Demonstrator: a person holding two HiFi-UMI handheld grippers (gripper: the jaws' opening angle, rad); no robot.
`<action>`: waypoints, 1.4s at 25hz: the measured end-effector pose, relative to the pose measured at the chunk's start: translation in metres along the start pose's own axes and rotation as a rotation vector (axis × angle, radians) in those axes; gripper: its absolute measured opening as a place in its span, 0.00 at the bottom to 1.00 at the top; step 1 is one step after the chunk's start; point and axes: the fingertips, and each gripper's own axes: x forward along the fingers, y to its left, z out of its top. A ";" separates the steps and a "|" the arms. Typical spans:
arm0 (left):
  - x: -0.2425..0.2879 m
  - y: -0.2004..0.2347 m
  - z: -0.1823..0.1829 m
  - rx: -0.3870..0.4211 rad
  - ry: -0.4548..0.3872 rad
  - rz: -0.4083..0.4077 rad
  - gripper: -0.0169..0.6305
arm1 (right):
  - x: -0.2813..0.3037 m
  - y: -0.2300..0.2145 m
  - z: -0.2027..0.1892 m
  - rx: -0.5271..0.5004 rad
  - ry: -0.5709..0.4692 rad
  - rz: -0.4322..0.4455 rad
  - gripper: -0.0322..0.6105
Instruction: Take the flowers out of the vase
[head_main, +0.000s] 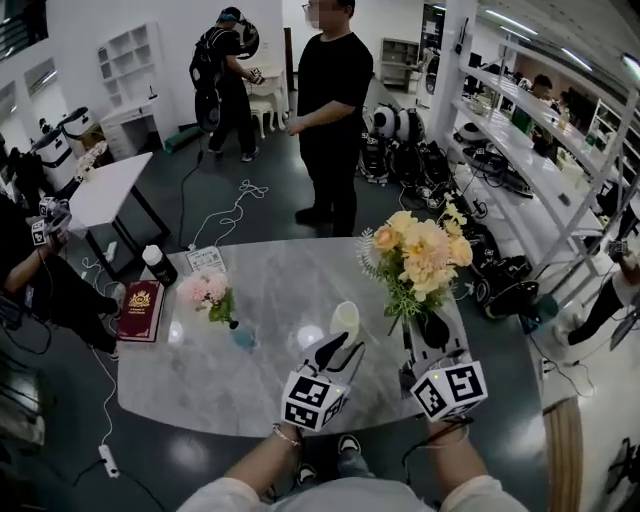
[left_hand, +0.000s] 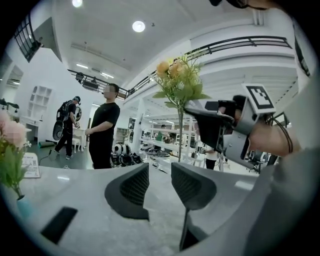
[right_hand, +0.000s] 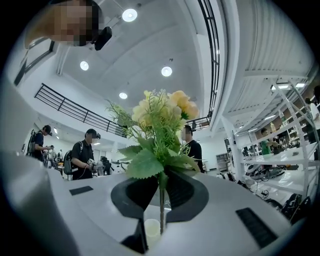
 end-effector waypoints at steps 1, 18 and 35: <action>0.000 -0.008 0.000 0.004 -0.001 -0.008 0.24 | -0.010 -0.004 0.000 -0.005 0.003 -0.009 0.11; 0.018 -0.043 -0.009 -0.013 0.031 -0.058 0.04 | -0.065 -0.025 -0.014 0.027 0.022 -0.138 0.11; 0.050 -0.048 -0.076 -0.075 0.143 -0.054 0.04 | -0.087 -0.053 -0.089 0.124 0.145 -0.182 0.11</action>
